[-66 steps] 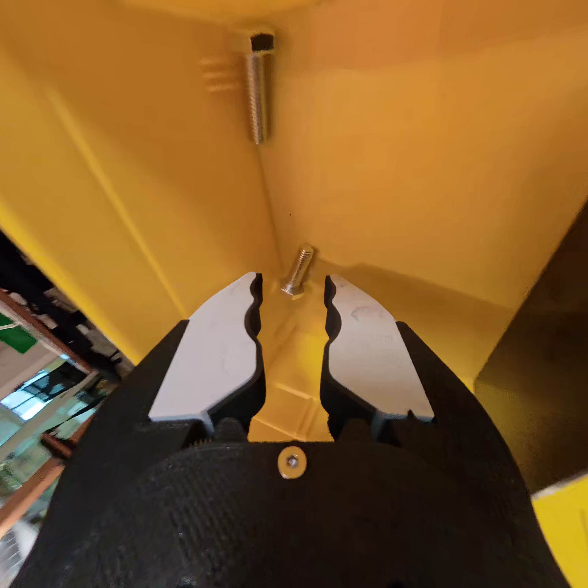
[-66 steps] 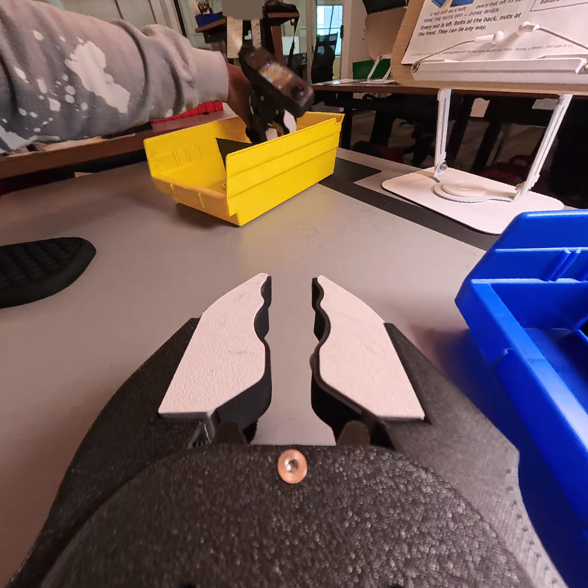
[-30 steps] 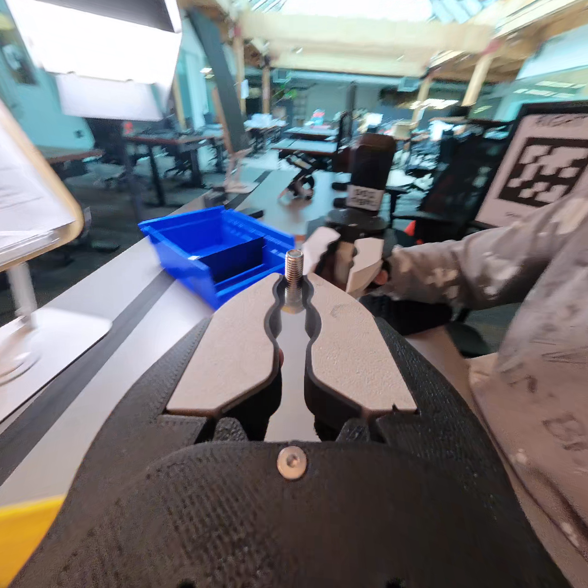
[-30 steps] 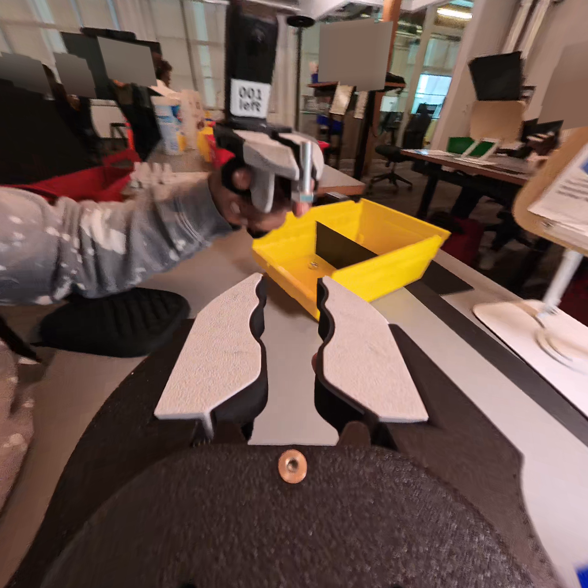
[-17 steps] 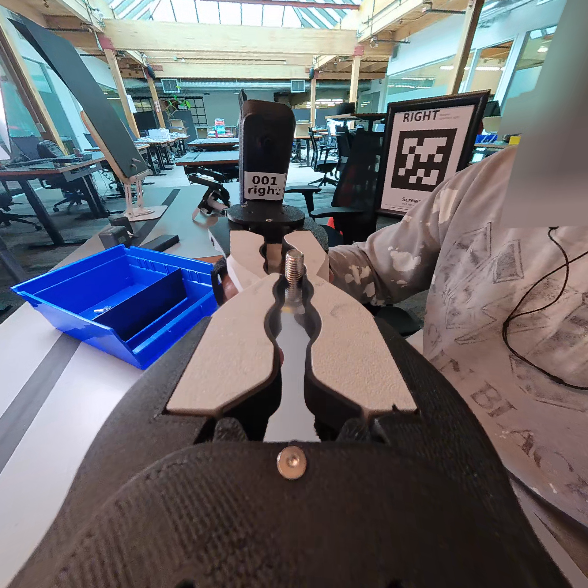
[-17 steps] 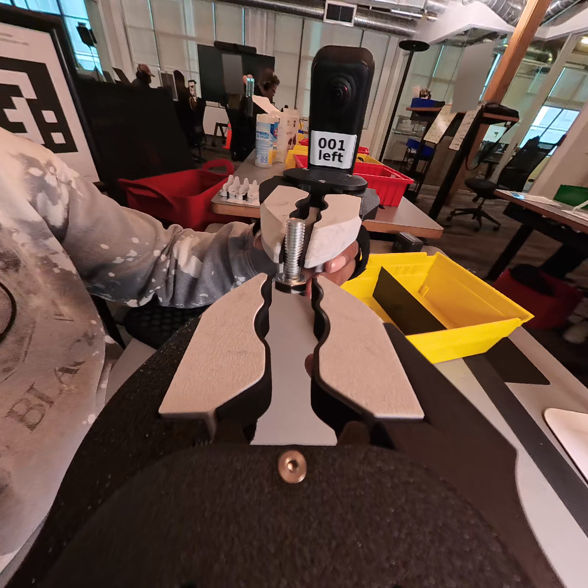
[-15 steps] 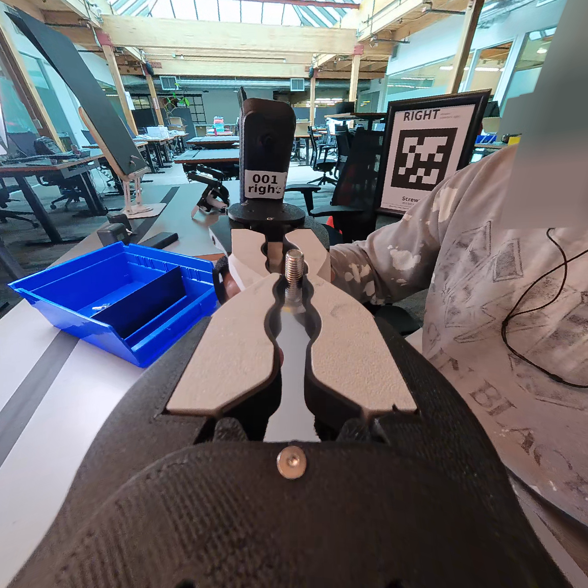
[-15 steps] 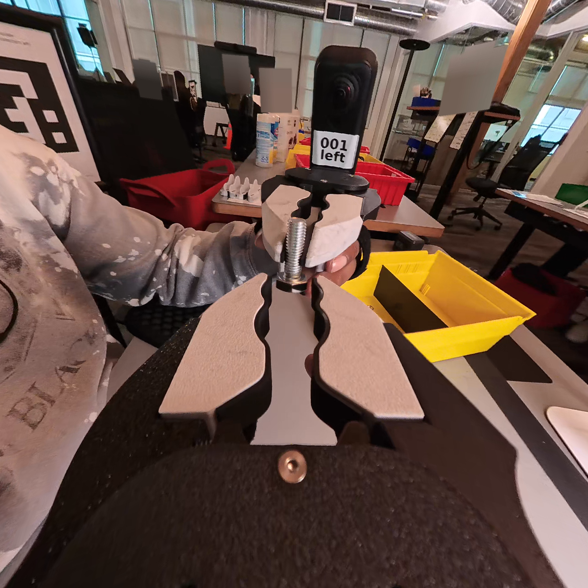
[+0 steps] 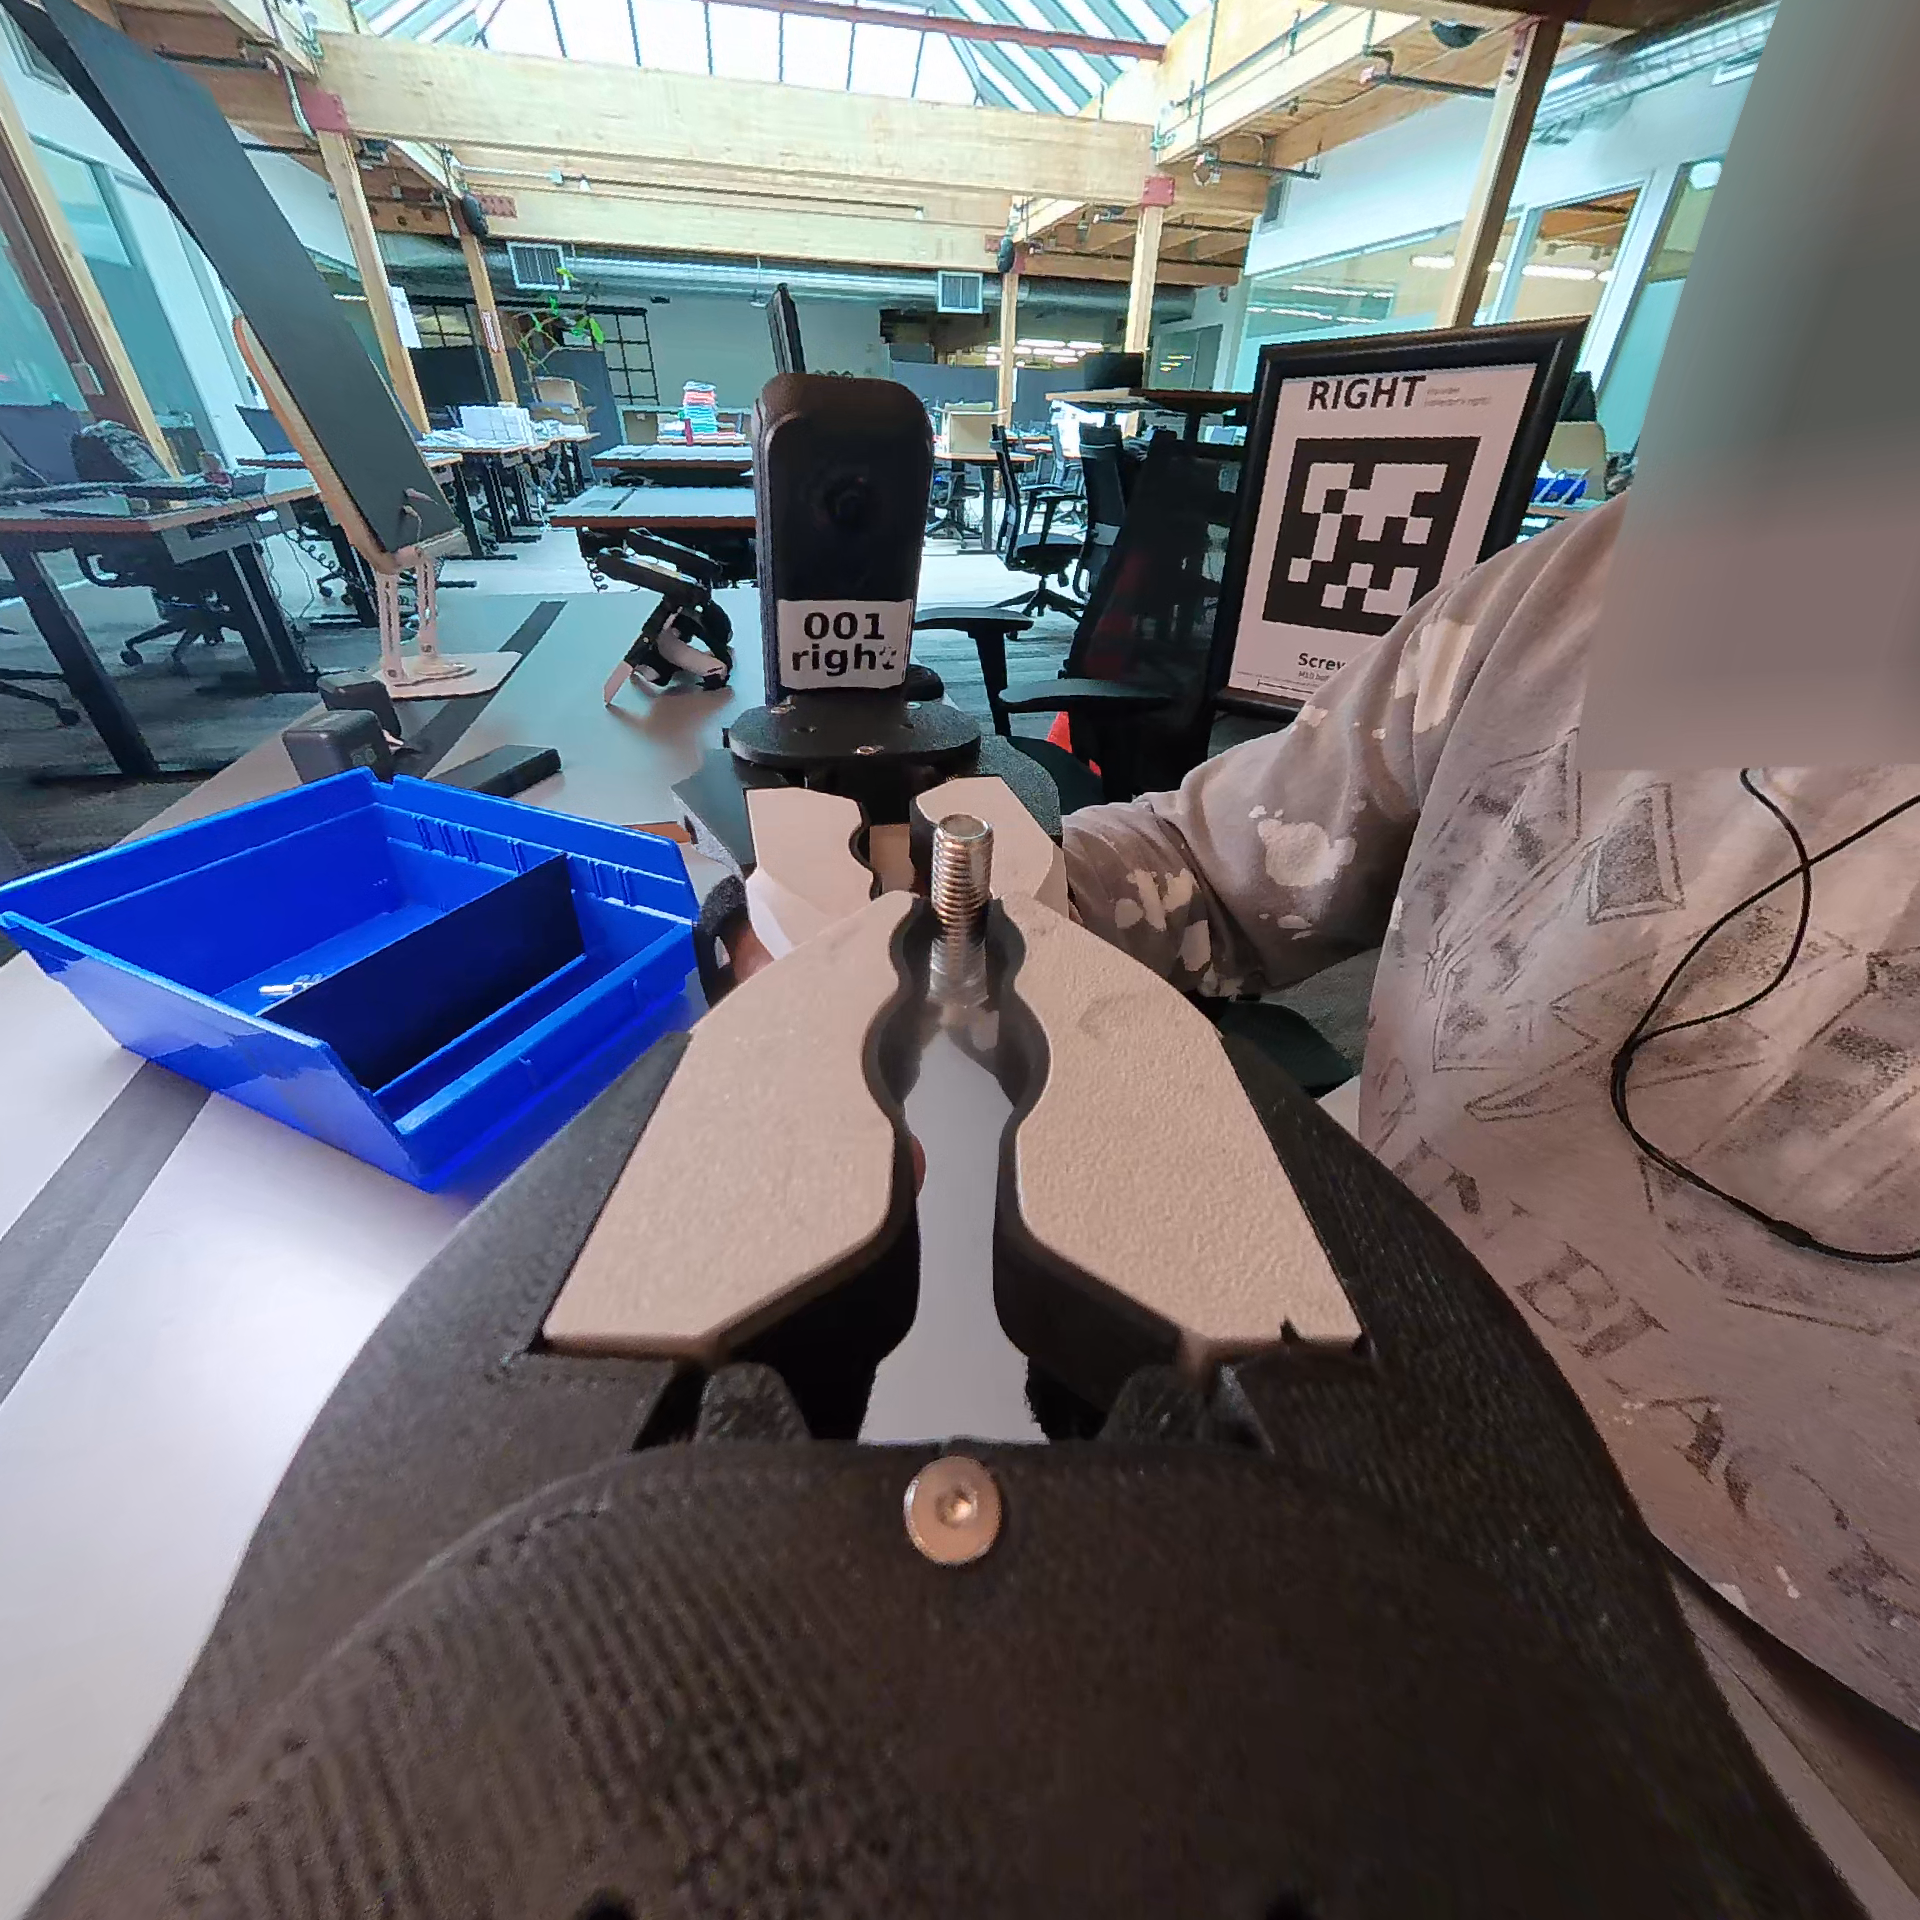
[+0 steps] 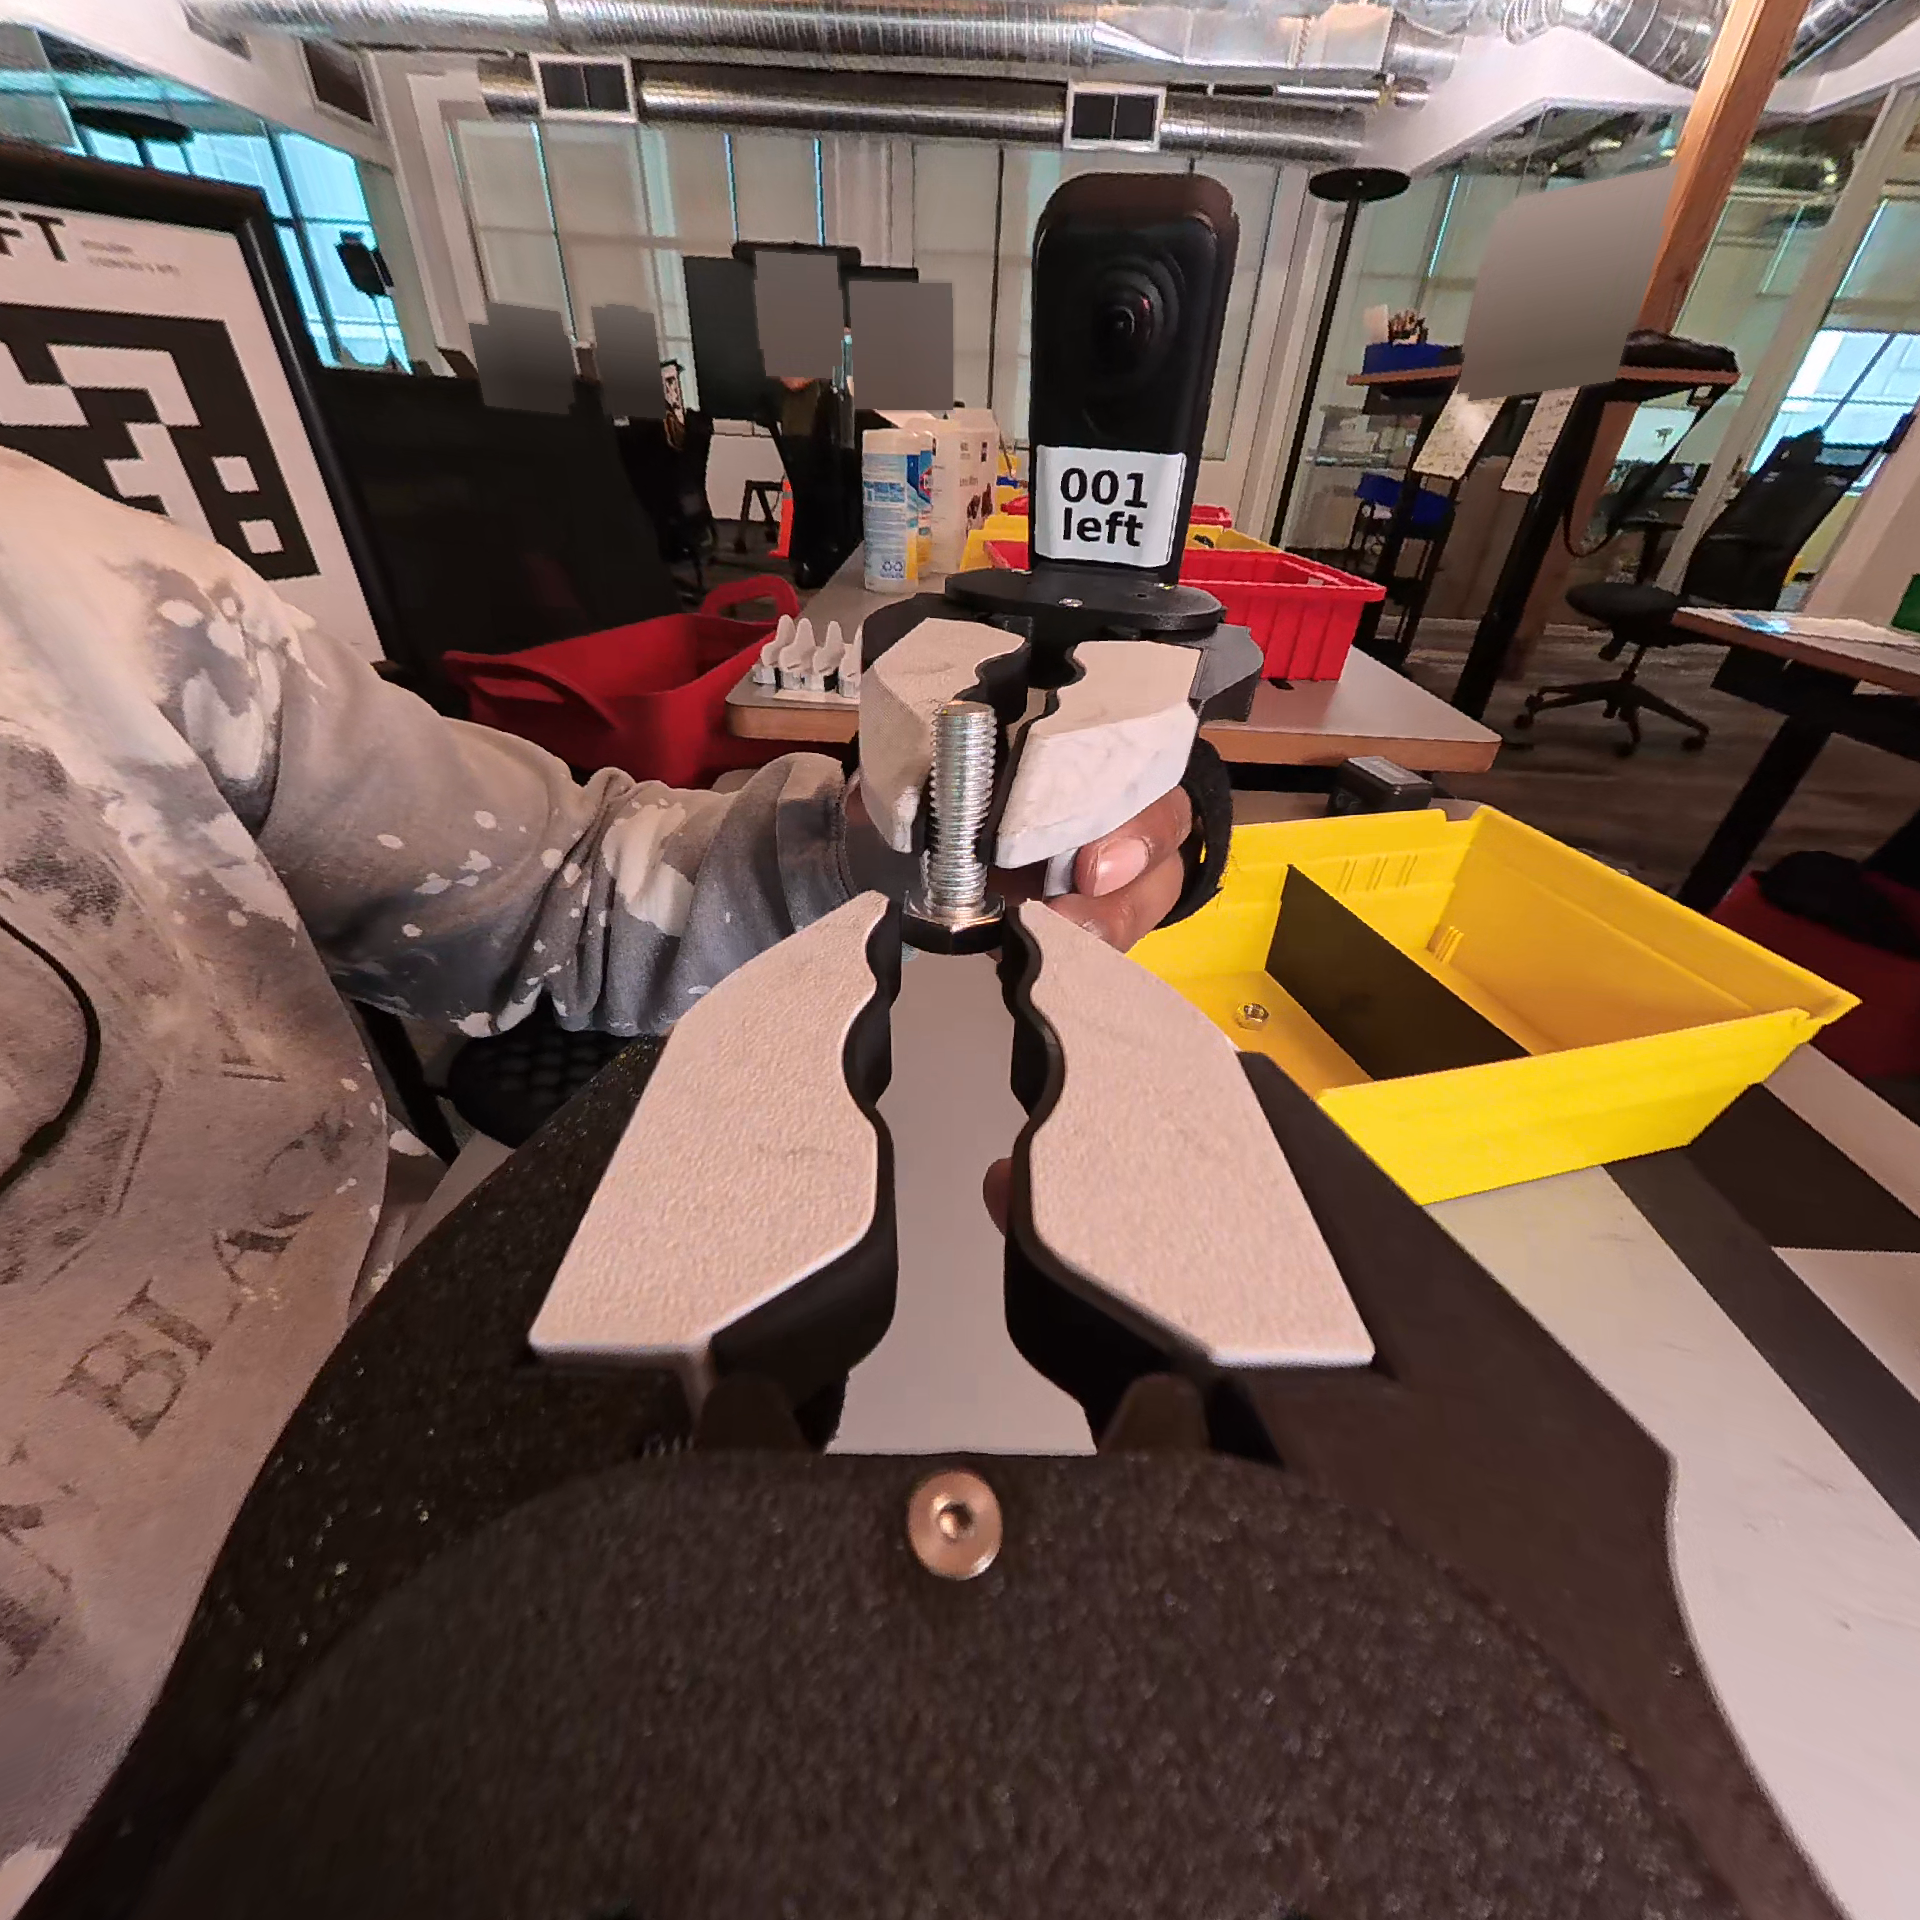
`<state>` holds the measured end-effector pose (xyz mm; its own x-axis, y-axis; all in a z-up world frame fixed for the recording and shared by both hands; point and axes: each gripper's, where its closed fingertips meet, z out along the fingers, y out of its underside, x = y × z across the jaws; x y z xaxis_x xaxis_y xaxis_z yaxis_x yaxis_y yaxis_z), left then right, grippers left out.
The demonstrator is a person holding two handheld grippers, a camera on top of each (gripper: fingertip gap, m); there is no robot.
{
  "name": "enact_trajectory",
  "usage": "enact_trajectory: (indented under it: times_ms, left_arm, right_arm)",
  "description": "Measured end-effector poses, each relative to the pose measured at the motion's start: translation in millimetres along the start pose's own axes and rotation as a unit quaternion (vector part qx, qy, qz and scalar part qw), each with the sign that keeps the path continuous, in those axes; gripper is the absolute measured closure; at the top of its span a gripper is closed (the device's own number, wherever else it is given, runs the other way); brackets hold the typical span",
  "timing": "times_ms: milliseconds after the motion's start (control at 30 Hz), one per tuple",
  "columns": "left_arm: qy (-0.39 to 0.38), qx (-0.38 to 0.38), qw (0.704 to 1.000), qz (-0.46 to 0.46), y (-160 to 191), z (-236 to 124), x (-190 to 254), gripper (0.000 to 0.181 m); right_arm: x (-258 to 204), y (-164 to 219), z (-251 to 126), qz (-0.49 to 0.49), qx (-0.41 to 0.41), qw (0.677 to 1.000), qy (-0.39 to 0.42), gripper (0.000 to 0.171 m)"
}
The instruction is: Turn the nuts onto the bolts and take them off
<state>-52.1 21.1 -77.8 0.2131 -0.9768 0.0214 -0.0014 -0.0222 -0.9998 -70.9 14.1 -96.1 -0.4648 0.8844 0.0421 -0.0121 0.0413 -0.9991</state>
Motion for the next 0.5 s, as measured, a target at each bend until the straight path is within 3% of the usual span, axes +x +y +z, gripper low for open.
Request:
enact_trajectory:
  times_ms: [233, 333, 500]
  left_arm:
    - [-0.004, 0.003, 1.000, -0.006, 1.6, -1.3, -2.1, 0.171]
    - [-0.040, 0.018, 0.999, -0.005, -10.5, -13.3, -10.6, 0.150]
    - [-0.215, -0.018, 0.976, 0.021, -23.6, -76.9, -49.1, 0.149]
  right_arm:
    - [1.6, 2.5, 1.8, -0.002, 0.009, 1.000, 0.007, 0.153]
    - [5.1, 4.2, 0.5, -0.002, 0.012, 1.000, 0.015, 0.153]
    - [21.4, 7.1, -9.9, 0.006, 0.016, 0.999, 0.039, 0.153]
